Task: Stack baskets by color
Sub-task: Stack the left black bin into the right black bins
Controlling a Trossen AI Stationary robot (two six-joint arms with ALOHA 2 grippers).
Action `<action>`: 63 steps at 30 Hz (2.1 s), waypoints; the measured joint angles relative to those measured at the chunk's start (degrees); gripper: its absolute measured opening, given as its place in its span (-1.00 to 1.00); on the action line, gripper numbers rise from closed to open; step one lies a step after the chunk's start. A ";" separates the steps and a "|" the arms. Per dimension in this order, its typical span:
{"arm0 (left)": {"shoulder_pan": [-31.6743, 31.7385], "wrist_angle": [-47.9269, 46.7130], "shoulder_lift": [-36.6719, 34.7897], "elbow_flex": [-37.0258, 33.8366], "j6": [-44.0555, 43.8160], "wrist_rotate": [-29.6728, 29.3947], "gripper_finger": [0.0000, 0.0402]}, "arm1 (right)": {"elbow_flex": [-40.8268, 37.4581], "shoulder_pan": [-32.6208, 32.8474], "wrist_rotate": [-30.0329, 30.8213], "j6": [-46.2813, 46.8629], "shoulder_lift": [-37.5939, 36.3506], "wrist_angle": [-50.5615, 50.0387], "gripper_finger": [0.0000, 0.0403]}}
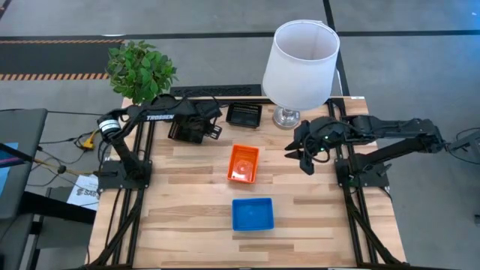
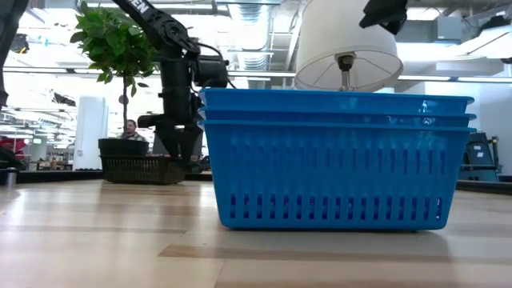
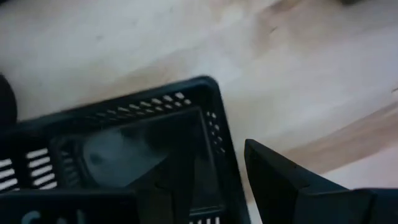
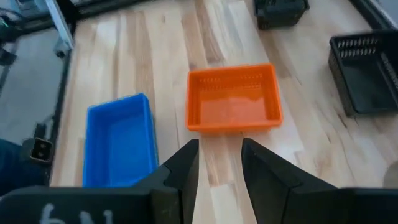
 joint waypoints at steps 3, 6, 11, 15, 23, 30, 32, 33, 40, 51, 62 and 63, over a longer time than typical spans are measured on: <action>0.00 1.88 0.00 -1.51 -0.84 1.59 -0.36 | 0.03 0.00 0.03 -0.03 0.70 0.28 -0.30; 0.15 4.12 0.00 -2.63 -0.87 3.89 -0.36 | -0.02 -0.09 0.06 -0.16 0.90 -0.09 -0.30; 0.50 4.99 0.00 -4.07 -1.33 5.81 -0.37 | -0.04 -0.67 0.16 -0.38 1.62 0.02 -0.30; 0.50 4.51 0.00 -5.12 -0.80 5.84 -0.52 | 0.00 -1.13 0.20 -0.43 1.45 0.17 -0.30; -1.75 2.99 -0.04 -2.77 1.63 8.18 -0.96 | 0.00 -1.14 0.23 -0.59 1.44 -0.04 -0.30; -9.07 -0.06 -0.04 9.75 0.36 9.67 -1.00 | 0.00 -1.14 0.25 -0.58 1.44 -0.64 -0.30; -10.73 0.57 -0.04 14.23 0.06 8.07 -1.00 | 0.00 -1.14 0.25 -0.57 1.44 -0.62 -0.30; -11.02 0.64 -0.04 16.53 0.18 7.15 -1.00 | 0.00 -1.14 0.25 -0.56 1.44 -0.62 -0.30; -5.50 2.05 -0.13 27.49 -1.18 5.36 -1.00 | 0.00 -1.14 0.28 -0.61 1.44 -0.74 -0.30; 3.02 16.73 6.46 27.58 -13.33 21.51 -1.00 | 0.00 -1.14 0.47 -2.07 1.44 -1.51 -0.30; 4.56 14.66 9.16 27.61 -14.95 23.75 -1.00 | 0.00 -1.11 0.45 -2.15 1.44 -2.31 -0.30; 4.45 14.78 9.26 27.61 -14.72 23.87 -1.00 | 0.00 -1.11 0.45 -2.46 1.44 -2.30 -0.30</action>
